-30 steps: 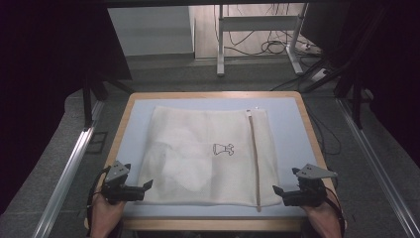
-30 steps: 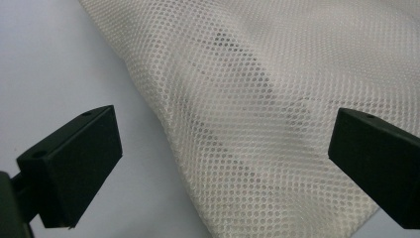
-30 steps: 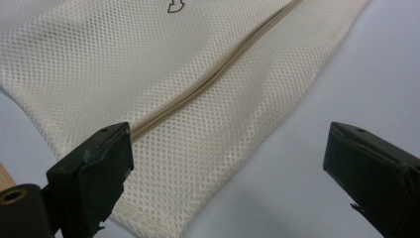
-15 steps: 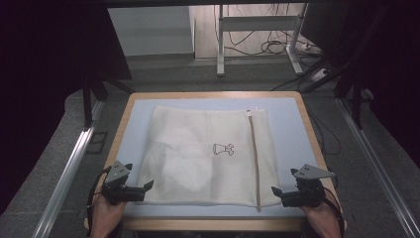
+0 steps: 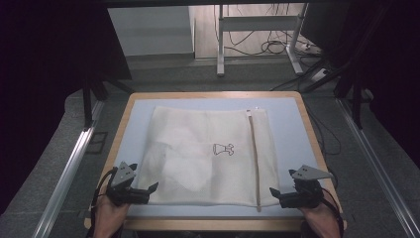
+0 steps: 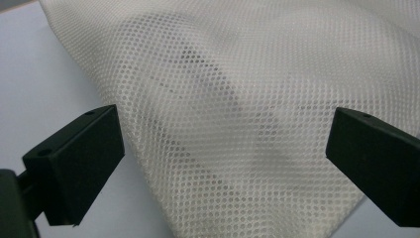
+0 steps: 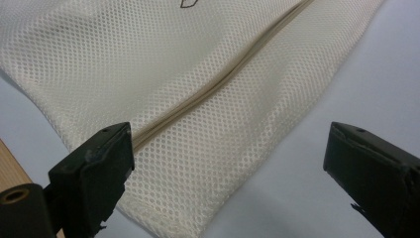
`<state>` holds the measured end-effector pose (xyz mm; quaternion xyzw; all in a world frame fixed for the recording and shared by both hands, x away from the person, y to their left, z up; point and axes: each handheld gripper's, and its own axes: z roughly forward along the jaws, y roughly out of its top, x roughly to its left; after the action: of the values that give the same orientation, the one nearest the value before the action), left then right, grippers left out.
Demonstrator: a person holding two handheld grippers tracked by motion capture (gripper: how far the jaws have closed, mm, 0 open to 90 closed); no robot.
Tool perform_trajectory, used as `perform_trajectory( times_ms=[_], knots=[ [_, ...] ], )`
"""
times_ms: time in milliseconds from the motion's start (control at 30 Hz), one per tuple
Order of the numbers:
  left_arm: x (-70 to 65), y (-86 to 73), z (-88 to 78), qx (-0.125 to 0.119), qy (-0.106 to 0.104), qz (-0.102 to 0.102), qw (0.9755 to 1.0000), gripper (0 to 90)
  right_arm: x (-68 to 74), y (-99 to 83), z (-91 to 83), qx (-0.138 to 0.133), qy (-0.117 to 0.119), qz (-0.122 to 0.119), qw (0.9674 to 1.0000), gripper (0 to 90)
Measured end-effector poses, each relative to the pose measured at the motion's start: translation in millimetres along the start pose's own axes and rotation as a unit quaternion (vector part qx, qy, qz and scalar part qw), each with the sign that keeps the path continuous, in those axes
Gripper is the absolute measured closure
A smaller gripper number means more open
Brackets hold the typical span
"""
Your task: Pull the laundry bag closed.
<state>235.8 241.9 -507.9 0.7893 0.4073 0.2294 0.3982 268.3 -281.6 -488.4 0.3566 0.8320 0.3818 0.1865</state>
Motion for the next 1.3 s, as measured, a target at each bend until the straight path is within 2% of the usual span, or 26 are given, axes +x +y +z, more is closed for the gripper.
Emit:
perform_trajectory(
  times_ms=[100, 300, 400, 633, 733, 867, 1067, 1300],
  knots=[
    [-0.3, -0.1, 1.1, 0.004, -0.002, 0.002, 1.0, 1.4, 2.2, 0.6, 0.5, -0.001, 0.001, 0.0, 1.0, 3.8],
    [-2.6, 0.3, 2.2, 0.006, 0.0, 0.014, 0.9999, 1.2, 8.0, 1.7, 6.0, 0.005, 0.019, 0.011, 0.9997, 1.4],
    [-3.1, 0.2, 2.9, 0.007, -0.002, 0.018, 0.9998, 1.2, 10.3, 2.3, 6.7, 0.01, 0.024, 0.007, 0.9996, 1.4],
    [-2.5, 0.0, 3.0, 0.007, -0.005, 0.016, 0.9998, 1.2, 22.0, 4.6, 8.4, 0.029, 0.026, -0.022, 0.999, 7.3],
    [-2.7, 0.0, 3.1, 0.007, -0.006, 0.017, 0.9998, 1.2, 28.7, 5.4, 9.4, 0.035, 0.02, -0.042, 0.9983, 13.0],
    [-3.3, -0.1, 4.2, 0.008, -0.008, 0.018, 0.9998, 1.2, 35.7, 5.9, 10.6, 0.044, 0.023, -0.062, 0.9968, 22.1],
    [-3.5, -0.1, 4.4, 0.011, -0.008, 0.021, 0.9997, 1.2, 46.4, 5.5, 13.5, 0.06, 0.028, -0.101, 0.9927, 30.5],
    [-4.1, -0.3, 5.6, 0.015, -0.008, 0.023, 0.9996, 1.3, 57.3, 3.8, 18.3, 0.075, 0.043, -0.138, 0.9866, 34.5]
  ],
)
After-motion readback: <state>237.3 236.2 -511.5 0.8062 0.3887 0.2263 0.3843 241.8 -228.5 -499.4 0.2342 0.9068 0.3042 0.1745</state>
